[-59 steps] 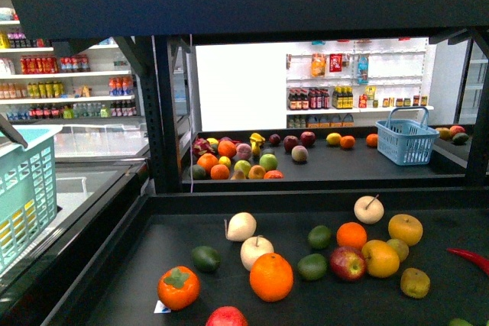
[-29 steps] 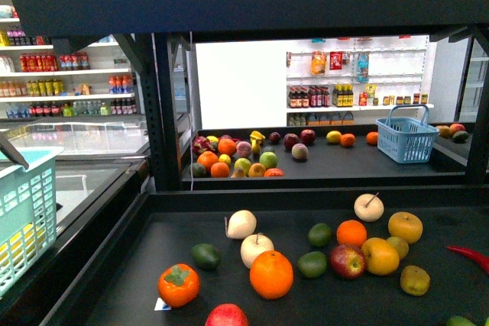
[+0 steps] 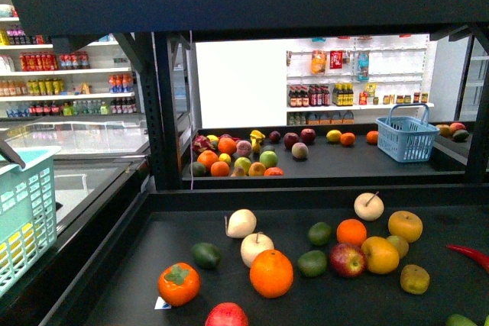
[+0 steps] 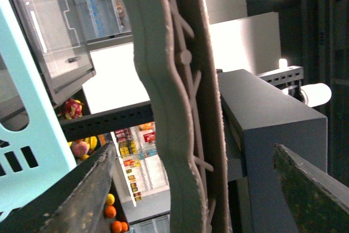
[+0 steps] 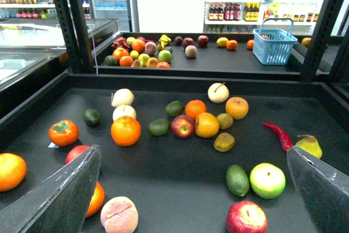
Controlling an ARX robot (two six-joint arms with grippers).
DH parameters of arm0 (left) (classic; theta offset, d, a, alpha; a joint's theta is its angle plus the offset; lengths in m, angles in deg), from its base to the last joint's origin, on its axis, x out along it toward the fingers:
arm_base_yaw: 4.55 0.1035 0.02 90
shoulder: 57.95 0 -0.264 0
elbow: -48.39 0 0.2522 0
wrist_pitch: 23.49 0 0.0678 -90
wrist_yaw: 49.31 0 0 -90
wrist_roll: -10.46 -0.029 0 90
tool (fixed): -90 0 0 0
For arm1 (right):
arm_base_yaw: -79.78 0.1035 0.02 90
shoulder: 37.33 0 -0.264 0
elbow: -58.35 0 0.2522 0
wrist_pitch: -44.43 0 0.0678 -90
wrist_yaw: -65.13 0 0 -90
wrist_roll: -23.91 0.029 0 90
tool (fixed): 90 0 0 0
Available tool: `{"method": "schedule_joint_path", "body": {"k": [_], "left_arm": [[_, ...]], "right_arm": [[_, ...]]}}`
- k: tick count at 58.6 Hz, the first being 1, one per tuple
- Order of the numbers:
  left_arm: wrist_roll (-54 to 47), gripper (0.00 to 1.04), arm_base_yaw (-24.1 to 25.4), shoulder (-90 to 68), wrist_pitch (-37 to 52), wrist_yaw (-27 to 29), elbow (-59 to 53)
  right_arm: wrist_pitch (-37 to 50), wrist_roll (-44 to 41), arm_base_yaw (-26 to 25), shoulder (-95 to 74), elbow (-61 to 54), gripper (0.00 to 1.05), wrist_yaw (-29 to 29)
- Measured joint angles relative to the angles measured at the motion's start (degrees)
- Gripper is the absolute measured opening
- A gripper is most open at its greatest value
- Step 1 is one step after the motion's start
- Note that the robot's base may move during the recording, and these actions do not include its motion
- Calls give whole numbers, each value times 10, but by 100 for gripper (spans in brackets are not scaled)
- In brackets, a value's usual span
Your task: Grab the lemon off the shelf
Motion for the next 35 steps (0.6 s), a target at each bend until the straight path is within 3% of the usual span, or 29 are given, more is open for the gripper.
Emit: {"method": "schedule_joint_path", "body": {"k": [23,35], "left_arm": [[-66,97,19,87,-161,5,-50],[-234,97,20,227,-320,73,-125]], "right_arm": [[0,0,0,0,0,102,0],[0,0,0,0,0,102,0]]}}
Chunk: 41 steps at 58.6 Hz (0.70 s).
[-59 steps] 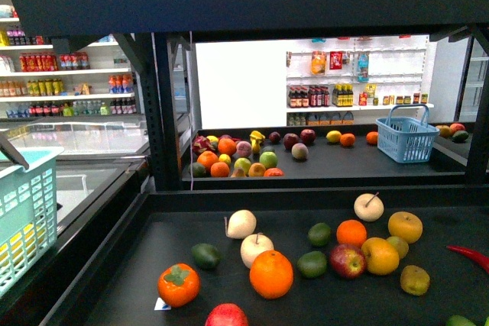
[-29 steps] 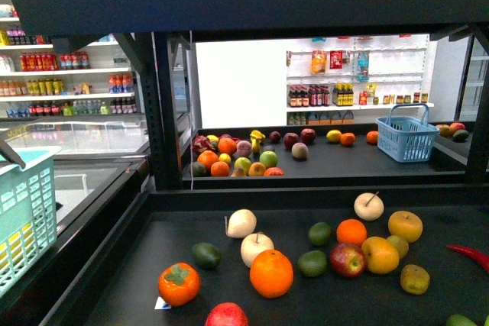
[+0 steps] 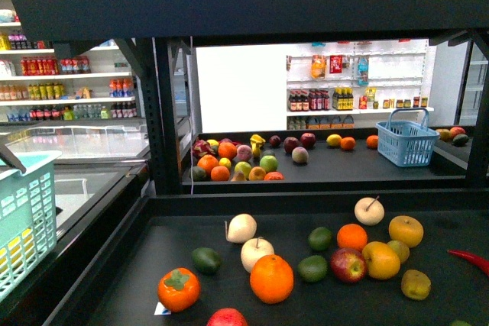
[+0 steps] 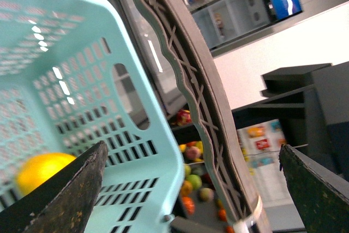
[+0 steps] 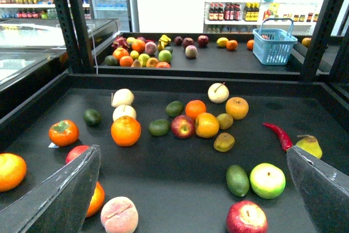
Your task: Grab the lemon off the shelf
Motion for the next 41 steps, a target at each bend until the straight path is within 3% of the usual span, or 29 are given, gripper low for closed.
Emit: {"method": "schedule_joint_path", "body": {"k": [8,16,25,30,35,41], "left_arm": [[-223,97,-13,155,-83,84,-92],[-434,97,-42,334,-146,124,-199],[-540,97,-113,522,-233,183,-288],[-568,82,-145,639,-294,53,-331],[-579,66,-216,745,-343,42,-387],[-582,46,-228,840,-365,49,-449]], "right_arm": [[0,0,0,0,0,102,0],[0,0,0,0,0,102,0],[0,0,0,0,0,102,0],[0,0,0,0,0,102,0],[0,0,0,0,0,102,0],[0,0,0,0,0,102,-1]]}}
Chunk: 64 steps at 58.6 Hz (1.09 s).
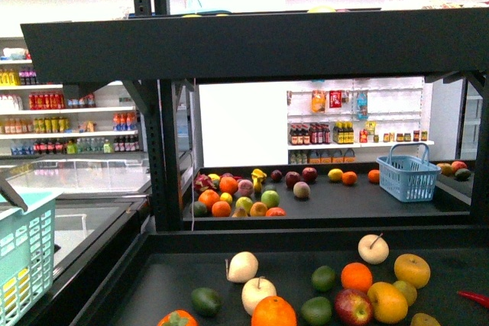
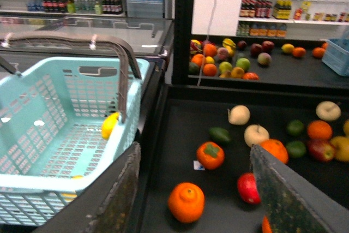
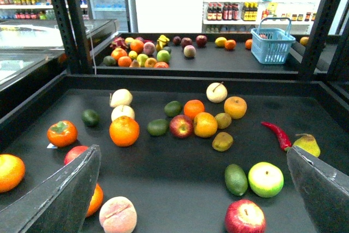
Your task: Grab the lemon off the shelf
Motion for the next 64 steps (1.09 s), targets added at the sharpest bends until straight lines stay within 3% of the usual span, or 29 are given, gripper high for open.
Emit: {"method": "schedule_joint_path", "body": {"k": [14,64], "left_arm": [[-1,2,-2,97,-24,-1,-65],[-3,3,-2,179,-1,0,-172]], "right_arm": [[0,0,0,0,0,102,1],[0,0,0,1,0,102,1]]}}
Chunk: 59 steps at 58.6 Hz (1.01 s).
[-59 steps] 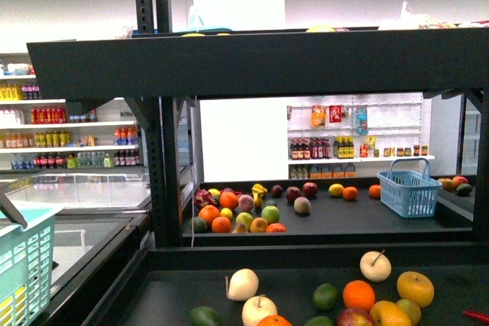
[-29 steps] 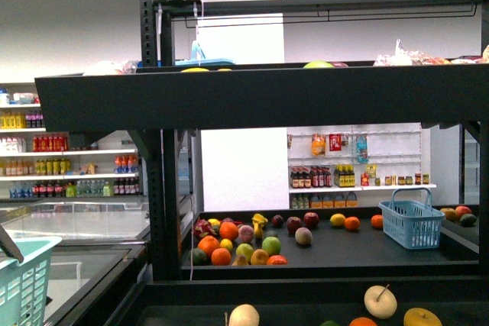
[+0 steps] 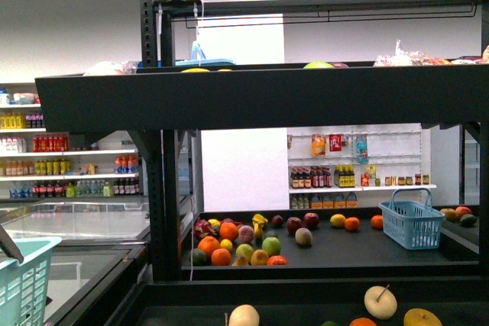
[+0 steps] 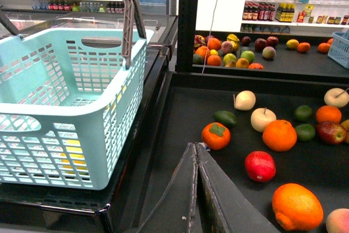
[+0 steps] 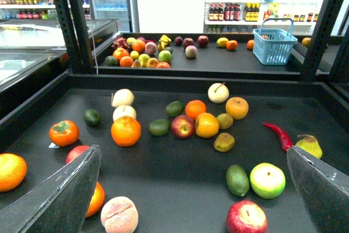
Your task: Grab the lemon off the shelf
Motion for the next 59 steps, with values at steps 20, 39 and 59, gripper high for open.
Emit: {"method": "schedule_joint_path", "body": {"k": [20,39,59], "left_arm": [[0,46,0,3,0,0,0],[-1,97,0,3,0,0,0],[-1,97,0,3,0,0,0]], "right_arm": [[0,0,0,0,0,102,0],[0,0,0,0,0,102,0],[0,0,0,0,0,102,0]]}}
